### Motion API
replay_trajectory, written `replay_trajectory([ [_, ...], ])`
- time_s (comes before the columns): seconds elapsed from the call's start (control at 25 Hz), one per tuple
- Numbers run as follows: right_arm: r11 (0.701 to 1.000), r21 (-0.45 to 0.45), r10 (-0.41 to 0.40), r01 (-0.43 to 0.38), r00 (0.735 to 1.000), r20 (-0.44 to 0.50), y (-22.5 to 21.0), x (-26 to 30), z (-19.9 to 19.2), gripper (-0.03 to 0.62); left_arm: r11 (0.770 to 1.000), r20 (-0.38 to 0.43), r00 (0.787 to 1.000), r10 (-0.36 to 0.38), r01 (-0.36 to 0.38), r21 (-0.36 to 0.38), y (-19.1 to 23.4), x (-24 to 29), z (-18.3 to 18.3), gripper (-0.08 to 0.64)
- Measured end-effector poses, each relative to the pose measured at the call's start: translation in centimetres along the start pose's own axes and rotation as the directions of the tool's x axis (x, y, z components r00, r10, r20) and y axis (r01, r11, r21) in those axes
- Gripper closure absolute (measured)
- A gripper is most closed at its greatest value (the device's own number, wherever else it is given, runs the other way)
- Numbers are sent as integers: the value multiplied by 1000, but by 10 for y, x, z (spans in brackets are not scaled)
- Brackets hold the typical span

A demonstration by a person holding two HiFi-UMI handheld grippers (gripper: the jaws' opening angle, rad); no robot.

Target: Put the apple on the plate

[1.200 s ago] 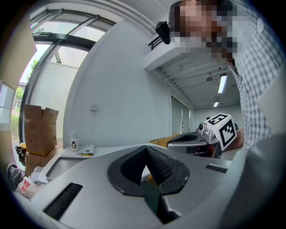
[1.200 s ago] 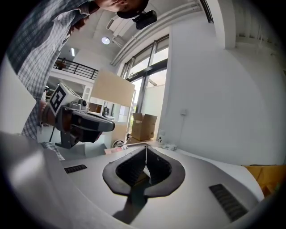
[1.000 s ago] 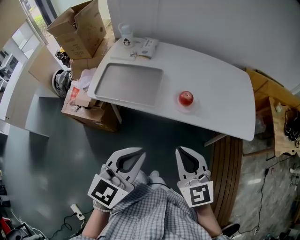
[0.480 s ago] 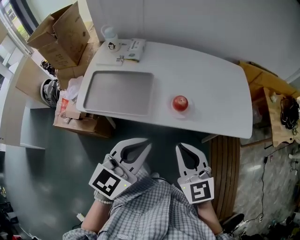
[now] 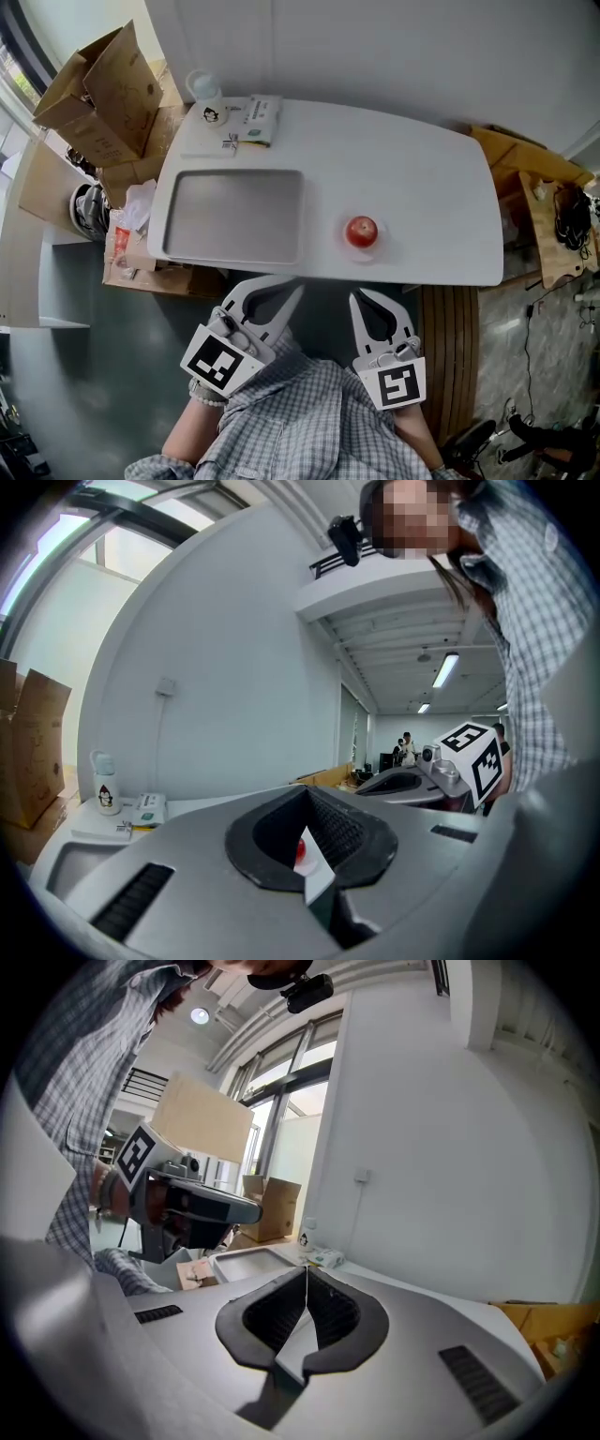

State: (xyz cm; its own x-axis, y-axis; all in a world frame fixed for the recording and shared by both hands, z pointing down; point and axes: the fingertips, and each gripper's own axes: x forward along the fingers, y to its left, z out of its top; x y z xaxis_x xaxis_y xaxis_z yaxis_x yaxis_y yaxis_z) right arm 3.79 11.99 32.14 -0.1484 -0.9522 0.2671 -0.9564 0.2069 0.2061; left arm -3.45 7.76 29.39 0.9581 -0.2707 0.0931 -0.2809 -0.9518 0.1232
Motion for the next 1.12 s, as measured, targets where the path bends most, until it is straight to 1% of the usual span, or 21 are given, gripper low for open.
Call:
replay_trajectory([
  [0.12,999,19,-34,34,999,-19,-5,8,-4,571,1000,-1,1000,-9,9,-4,14,5,-1,555],
  [0.28,996,50,-66,68,997,-30,-9,19,-7,571,999,-7,999,-44,44,-4,24,11,-3,555],
  [0.4,995,60,-82,84,996,-33,-9,24,-8,571,998,-11,999,-48,48,-28,34,16,-8,555],
  [0.48,993,64,-93,96,994,-54,-13,23,-12,571,998,-5,999,-47,47,-46,40,21,-9,555],
  [0.6,993,30,-111,115,989,-95,-25,23,-20,571,998,-28,998,-52,51,-39,42,35,-11,555],
  [0.68,993,6,-116,117,987,-112,-33,25,-24,571,996,-40,997,-59,56,-64,41,46,-13,555],
  [0.72,993,20,-117,120,987,-112,-38,26,-25,571,995,-40,997,-59,56,-81,41,51,-14,555],
  [0.8,986,95,-126,135,987,-94,-55,27,-26,571,995,-42,998,-52,48,-89,44,62,-16,555],
  [0.88,972,181,-143,153,988,-63,-79,28,-26,570,996,-45,998,-33,29,-82,48,73,-18,555],
  [0.96,955,240,-165,175,984,-61,-103,27,-31,571,995,-52,999,-11,6,-104,51,84,-21,555],
  [1.12,936,270,-200,226,972,-121,-144,30,-53,571,987,-78,997,29,-40,-154,58,106,-31,555],
])
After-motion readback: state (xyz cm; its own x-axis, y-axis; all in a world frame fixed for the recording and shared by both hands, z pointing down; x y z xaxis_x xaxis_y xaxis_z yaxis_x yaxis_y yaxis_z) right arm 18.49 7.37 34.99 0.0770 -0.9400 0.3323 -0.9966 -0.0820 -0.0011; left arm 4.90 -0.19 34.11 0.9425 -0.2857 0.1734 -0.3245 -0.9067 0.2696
